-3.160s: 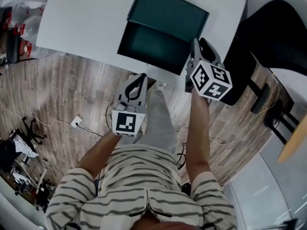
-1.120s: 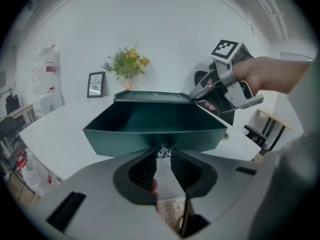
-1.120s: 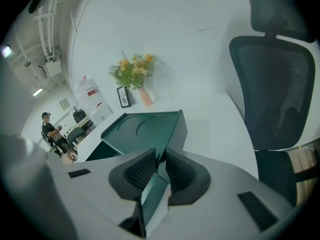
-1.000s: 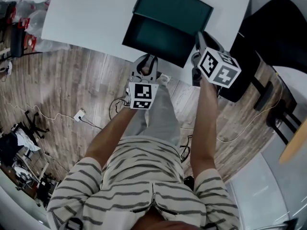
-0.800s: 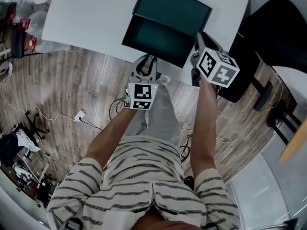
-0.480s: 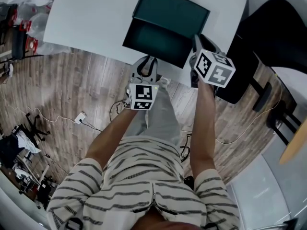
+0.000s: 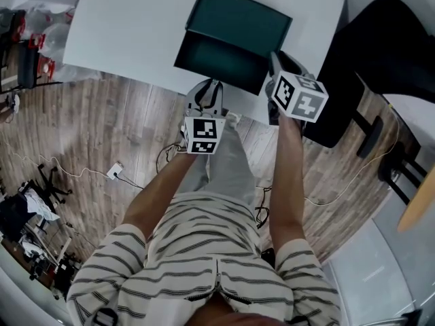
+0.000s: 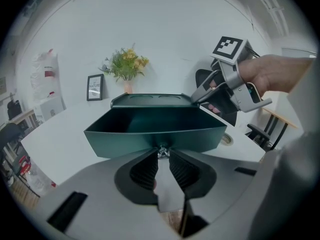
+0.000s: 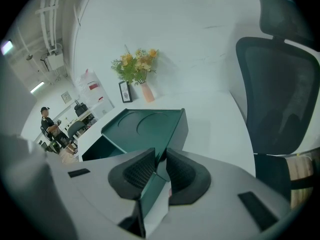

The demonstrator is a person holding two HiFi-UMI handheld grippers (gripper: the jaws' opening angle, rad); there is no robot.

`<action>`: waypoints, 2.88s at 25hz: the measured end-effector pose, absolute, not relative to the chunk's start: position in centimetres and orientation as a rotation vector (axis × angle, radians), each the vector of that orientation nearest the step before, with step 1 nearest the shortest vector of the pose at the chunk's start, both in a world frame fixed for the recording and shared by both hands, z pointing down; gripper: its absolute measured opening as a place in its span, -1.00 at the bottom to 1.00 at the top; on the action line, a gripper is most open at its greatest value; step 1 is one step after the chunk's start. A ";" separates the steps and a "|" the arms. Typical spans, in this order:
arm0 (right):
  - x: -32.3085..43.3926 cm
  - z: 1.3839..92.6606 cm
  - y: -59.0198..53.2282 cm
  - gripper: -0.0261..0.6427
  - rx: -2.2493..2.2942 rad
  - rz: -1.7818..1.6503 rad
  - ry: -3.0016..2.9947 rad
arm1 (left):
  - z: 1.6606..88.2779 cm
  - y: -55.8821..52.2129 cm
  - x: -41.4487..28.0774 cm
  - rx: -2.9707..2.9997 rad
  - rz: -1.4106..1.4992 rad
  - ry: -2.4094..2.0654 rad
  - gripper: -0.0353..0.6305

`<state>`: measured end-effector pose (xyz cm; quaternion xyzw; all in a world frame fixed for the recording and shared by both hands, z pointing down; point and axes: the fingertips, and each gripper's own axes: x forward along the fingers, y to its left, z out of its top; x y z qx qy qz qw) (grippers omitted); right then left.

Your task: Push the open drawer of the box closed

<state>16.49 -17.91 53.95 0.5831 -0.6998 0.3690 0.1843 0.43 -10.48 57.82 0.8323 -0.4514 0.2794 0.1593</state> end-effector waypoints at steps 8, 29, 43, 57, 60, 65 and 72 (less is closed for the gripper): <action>16.4 53.9 -17.9 -0.67 1.636 1.036 -1.963 | 57.9 -11.0 0.5 2.378 0.825 -1.298 -0.69; 16.6 54.1 -18.0 -0.67 1.613 1.046 -1.945 | 58.1 -12.7 1.4 2.311 0.771 -1.281 -0.69; 16.2 54.3 -18.1 -0.66 1.582 1.051 -1.938 | 58.1 -14.5 1.7 2.307 0.784 -1.271 -0.69; 16.0 54.0 -18.1 -0.66 1.568 1.053 -1.944 | 58.0 -16.2 2.4 2.298 0.789 -1.278 -0.69; 16.0 54.1 -18.0 -0.66 1.564 1.056 -1.945 | 57.9 -16.6 2.6 2.298 0.788 -1.280 -0.69; 16.0 54.2 -17.9 -0.66 1.556 1.072 -1.951 | 57.9 -17.0 2.9 2.298 0.790 -1.281 -0.69; 15.9 54.3 -17.8 -0.66 1.555 1.083 -1.948 | 57.9 -17.6 3.0 2.298 0.791 -1.281 -0.69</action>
